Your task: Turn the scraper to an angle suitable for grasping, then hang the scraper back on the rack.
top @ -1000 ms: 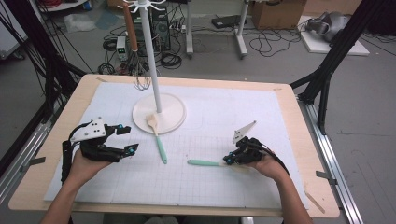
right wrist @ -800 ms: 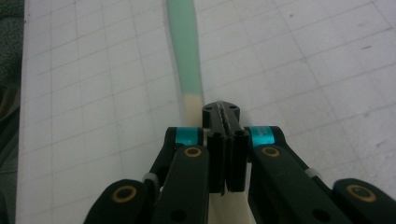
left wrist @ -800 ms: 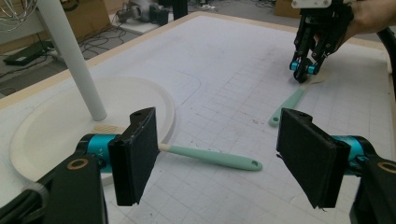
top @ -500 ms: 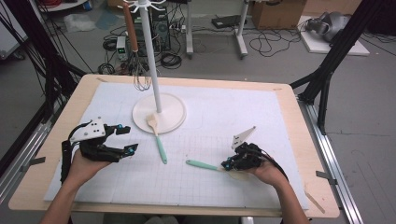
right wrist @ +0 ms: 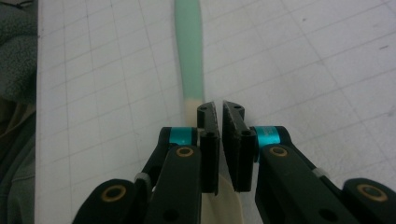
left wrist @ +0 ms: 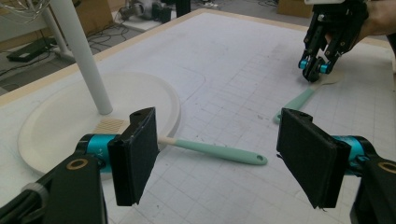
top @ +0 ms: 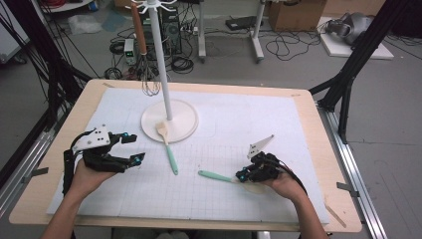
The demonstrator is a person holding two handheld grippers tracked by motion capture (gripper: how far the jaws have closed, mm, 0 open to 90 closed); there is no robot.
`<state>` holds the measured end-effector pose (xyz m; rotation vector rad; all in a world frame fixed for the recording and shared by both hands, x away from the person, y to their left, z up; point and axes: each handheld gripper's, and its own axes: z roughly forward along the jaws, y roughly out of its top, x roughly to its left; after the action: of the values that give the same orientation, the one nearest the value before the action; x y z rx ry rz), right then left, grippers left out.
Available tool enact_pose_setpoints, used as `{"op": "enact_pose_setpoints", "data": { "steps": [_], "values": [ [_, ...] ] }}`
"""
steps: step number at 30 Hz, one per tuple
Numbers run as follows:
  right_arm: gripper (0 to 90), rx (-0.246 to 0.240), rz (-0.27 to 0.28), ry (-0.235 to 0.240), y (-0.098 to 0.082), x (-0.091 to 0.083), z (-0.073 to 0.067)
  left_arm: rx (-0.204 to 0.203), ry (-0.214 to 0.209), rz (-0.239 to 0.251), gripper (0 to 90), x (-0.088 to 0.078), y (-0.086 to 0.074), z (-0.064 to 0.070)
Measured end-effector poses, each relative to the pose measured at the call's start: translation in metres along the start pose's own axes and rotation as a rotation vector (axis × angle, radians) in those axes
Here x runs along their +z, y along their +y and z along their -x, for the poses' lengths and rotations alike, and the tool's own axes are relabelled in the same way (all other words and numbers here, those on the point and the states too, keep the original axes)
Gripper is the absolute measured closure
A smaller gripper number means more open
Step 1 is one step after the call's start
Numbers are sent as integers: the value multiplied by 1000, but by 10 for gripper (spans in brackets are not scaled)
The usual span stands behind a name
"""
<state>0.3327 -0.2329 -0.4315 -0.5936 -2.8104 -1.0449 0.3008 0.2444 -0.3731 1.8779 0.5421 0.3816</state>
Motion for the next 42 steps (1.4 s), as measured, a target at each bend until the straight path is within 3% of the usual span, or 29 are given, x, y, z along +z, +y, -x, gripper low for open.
{"op": "enact_pose_setpoints", "data": {
  "steps": [4,14,23,42],
  "values": [
    [762,9,54,-11,2,-5,-1,6,8,-11,290,-2,-2,2],
    [585,-2,111,-40,8,-9,-10,2,15,-3,289,-7,-2,1],
    [528,-34,152,-35,17,-12,-19,4,12,-3,289,-5,-2,1],
    [490,-51,168,-70,18,-18,-26,5,1,1,288,-4,0,1]
  ]
}}
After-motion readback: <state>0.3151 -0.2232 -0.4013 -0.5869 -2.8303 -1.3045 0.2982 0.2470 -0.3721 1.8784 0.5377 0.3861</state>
